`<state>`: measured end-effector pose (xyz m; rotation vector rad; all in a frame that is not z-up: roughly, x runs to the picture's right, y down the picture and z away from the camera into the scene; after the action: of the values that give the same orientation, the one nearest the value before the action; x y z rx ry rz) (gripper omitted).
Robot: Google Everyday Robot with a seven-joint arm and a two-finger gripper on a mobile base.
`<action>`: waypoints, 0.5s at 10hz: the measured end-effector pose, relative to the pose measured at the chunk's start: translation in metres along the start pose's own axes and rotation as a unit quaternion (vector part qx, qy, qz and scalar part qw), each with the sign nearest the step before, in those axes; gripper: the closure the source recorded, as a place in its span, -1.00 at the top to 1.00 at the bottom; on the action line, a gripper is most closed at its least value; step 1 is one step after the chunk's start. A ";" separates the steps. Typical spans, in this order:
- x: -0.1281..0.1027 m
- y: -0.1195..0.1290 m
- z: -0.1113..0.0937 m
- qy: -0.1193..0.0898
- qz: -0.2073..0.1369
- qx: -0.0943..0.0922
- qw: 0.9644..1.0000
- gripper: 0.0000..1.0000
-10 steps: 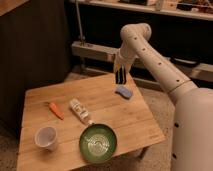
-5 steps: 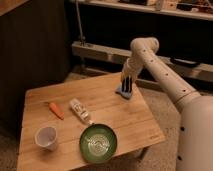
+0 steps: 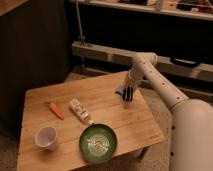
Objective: Place the eraser on the white sponge
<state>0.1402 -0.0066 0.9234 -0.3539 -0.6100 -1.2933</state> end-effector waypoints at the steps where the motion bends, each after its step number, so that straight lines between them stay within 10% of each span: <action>1: 0.004 -0.001 -0.002 -0.005 0.000 -0.008 1.000 -0.81; 5: 0.010 0.006 -0.002 -0.031 0.012 -0.025 0.999 -0.81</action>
<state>0.1481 -0.0144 0.9283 -0.4426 -0.6250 -1.2807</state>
